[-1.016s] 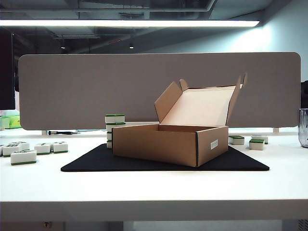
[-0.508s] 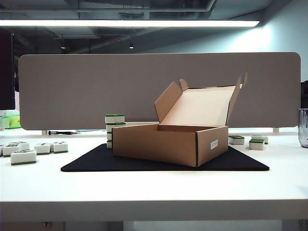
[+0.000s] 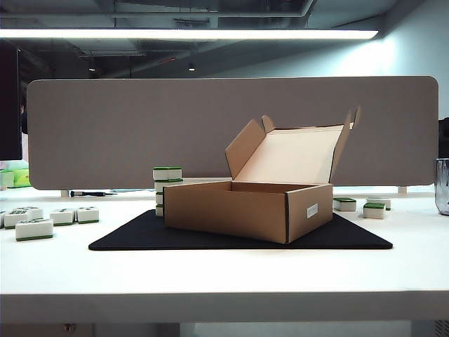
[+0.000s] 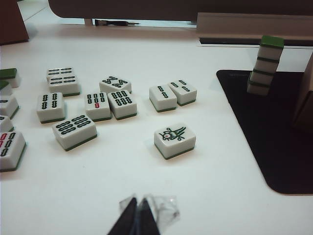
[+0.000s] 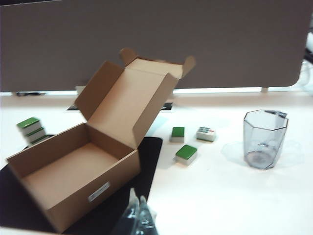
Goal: Pick up four mahjong tiles and put them into the paper box.
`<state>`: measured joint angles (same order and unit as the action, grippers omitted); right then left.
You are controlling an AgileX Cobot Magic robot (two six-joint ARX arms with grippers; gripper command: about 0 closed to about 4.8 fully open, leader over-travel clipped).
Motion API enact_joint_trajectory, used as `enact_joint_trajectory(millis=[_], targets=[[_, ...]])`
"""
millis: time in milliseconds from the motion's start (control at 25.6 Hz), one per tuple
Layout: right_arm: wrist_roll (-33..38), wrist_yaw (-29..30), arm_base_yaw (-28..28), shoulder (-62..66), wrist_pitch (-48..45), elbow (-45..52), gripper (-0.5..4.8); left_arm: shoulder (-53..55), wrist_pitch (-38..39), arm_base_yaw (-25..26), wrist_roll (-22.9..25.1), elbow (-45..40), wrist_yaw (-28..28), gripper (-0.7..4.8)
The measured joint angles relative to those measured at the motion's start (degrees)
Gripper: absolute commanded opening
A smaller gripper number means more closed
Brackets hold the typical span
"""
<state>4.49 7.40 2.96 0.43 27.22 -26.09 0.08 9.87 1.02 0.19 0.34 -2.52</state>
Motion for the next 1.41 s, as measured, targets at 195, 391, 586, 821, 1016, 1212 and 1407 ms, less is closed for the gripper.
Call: enact_joint_trajectory(millis=[195, 391, 586, 821, 1016, 1212, 1407], targets=[[0.0, 7.1, -0.02, 0.15, 9.79, -6.64, -0.02, 0.0, 0.02, 0.0, -0.04, -0.02, 0.11, -0.05], [0.13, 10.84, -0.02, 0.2, 18.78, -13.29, -0.01, 0.0, 0.02, 0.0, -0.04, -0.02, 0.11, -0.05], [0.2, 14.99, -0.02, 0.24, 25.2, -20.79, -0.01, 0.0, 0.02, 0.0, -0.04, -0.02, 0.11, -0.05], [0.17, 19.43, 0.0, 0.26, 29.03, -27.17, -0.01, 0.0, 0.02, 0.0, -0.04, 0.0, 0.11, -0.05], [0.17, 19.61, -0.02, 0.26, 31.69, -27.65, -0.01, 0.0, 0.02, 0.0, -0.04, 0.02, -1.16, -0.05], [0.17, 19.63, -0.07, 0.28, 32.26, -27.61, -0.01, 0.02, 1.86, -0.02, -2.25, 1.4, -4.26, -0.05], [0.17, 19.63, -0.09, 0.31, 32.26, -27.56, -0.01, 0.04, 2.32, -0.02, -2.58, 5.31, -6.95, -0.06]])
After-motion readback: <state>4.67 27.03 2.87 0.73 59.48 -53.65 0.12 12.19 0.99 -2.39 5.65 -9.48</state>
